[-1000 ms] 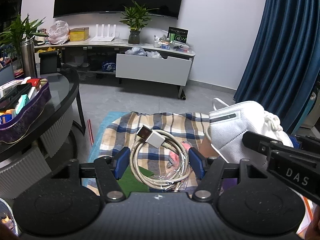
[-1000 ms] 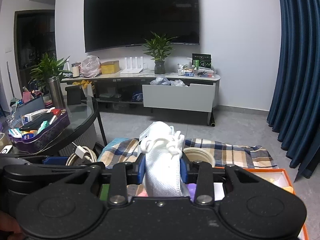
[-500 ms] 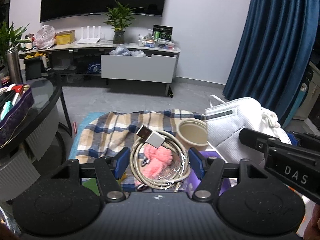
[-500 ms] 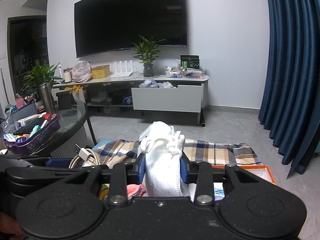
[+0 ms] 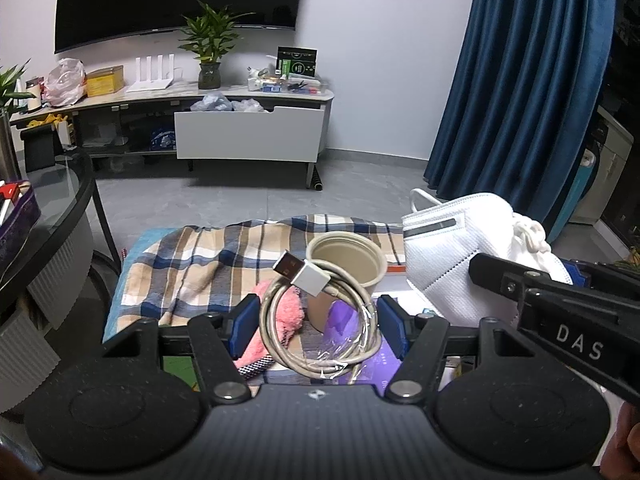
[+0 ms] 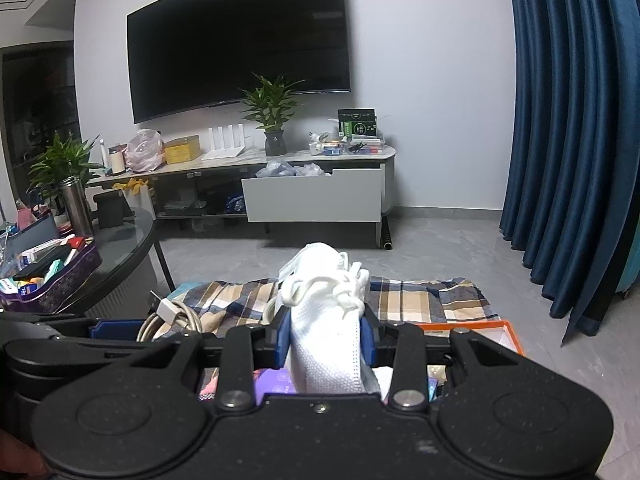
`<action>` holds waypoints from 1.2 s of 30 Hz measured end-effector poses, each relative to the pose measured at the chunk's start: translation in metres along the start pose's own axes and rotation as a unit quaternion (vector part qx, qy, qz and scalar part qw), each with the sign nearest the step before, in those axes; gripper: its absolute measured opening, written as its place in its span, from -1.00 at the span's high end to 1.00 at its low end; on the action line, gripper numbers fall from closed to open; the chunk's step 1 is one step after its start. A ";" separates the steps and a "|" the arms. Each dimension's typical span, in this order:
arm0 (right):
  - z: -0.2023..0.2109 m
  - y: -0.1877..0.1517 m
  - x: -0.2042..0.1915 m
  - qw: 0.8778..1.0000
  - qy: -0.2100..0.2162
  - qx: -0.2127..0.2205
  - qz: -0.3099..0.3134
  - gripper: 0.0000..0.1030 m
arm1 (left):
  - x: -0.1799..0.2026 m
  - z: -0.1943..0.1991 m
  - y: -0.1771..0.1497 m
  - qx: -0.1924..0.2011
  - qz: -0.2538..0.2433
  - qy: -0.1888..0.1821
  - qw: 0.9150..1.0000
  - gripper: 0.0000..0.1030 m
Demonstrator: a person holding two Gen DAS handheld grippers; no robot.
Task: Organize soft objects
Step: 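Carry the white cloth in the right tool and cable coil in the left tool to the box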
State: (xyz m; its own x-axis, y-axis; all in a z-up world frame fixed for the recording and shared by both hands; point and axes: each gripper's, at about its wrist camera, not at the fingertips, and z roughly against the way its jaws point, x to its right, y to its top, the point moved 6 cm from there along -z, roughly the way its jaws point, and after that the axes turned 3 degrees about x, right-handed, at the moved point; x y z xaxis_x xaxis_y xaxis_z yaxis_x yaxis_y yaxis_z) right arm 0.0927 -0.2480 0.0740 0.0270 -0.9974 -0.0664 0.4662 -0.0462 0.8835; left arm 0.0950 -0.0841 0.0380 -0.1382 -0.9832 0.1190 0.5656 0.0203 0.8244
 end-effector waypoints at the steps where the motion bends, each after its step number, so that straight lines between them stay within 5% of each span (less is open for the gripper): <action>1: 0.001 0.000 0.002 1.000 0.000 0.000 -0.001 0.17 | 0.001 -0.001 0.000 0.000 -0.002 -0.001 1.000 -0.26; 36: 0.010 -0.001 0.048 0.999 -0.037 0.007 -0.027 0.17 | 0.050 -0.014 -0.002 -0.006 -0.042 -0.038 0.998 -0.26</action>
State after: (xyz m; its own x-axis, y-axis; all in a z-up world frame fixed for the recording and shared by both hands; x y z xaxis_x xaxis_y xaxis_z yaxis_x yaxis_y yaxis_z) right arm 0.0845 -0.2962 0.0745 -0.0636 -0.9948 -0.0793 0.4534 -0.0996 0.8858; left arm 0.0986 -0.1357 0.0339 -0.2457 -0.9650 0.0918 0.5591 -0.0637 0.8267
